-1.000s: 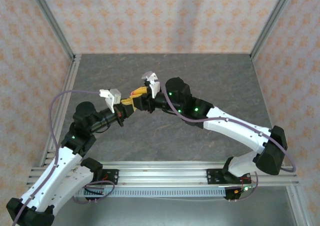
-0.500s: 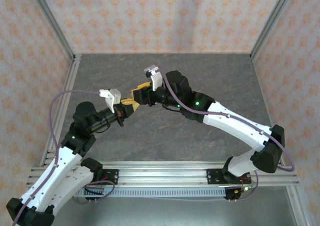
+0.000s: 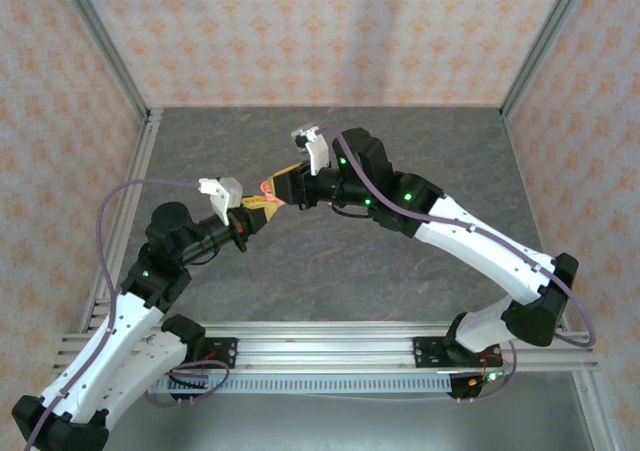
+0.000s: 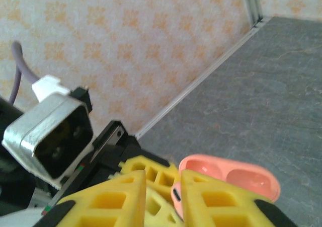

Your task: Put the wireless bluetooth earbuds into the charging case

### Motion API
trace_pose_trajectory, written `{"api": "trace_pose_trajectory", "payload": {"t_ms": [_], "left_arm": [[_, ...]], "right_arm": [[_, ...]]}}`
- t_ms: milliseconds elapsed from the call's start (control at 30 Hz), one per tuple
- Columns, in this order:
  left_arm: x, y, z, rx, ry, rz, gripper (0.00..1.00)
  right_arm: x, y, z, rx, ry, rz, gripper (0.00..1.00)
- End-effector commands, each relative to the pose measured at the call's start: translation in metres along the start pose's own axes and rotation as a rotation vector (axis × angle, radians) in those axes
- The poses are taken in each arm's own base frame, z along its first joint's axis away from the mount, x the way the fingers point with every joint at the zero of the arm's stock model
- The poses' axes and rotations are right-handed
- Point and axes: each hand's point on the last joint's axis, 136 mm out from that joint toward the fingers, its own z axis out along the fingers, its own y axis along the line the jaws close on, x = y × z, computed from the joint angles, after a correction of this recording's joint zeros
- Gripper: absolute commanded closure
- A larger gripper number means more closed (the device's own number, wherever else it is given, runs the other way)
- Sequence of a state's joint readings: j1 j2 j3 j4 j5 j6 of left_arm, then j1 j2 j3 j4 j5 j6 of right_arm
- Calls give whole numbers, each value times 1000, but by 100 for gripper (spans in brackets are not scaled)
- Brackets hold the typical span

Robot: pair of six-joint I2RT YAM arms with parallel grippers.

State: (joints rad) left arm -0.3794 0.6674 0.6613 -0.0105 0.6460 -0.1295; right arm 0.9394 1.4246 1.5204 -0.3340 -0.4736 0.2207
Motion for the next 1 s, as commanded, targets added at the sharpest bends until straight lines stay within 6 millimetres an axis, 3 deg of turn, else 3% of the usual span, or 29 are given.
{"api": "trace_pose_trajectory", "payload": {"t_ms": [0,300,967], "left_arm": [[-18,-5,-2,5,-39,41,100],[-18,-6,-2,13,-42,34,100],[-18,-8,-5,14,-49,32,100]], "right_arm": [[11,11,-8,-63,52,30,81],[17,7,-7,-52,70,41,89],[24,-16,7,-19,112,75,91]]}}
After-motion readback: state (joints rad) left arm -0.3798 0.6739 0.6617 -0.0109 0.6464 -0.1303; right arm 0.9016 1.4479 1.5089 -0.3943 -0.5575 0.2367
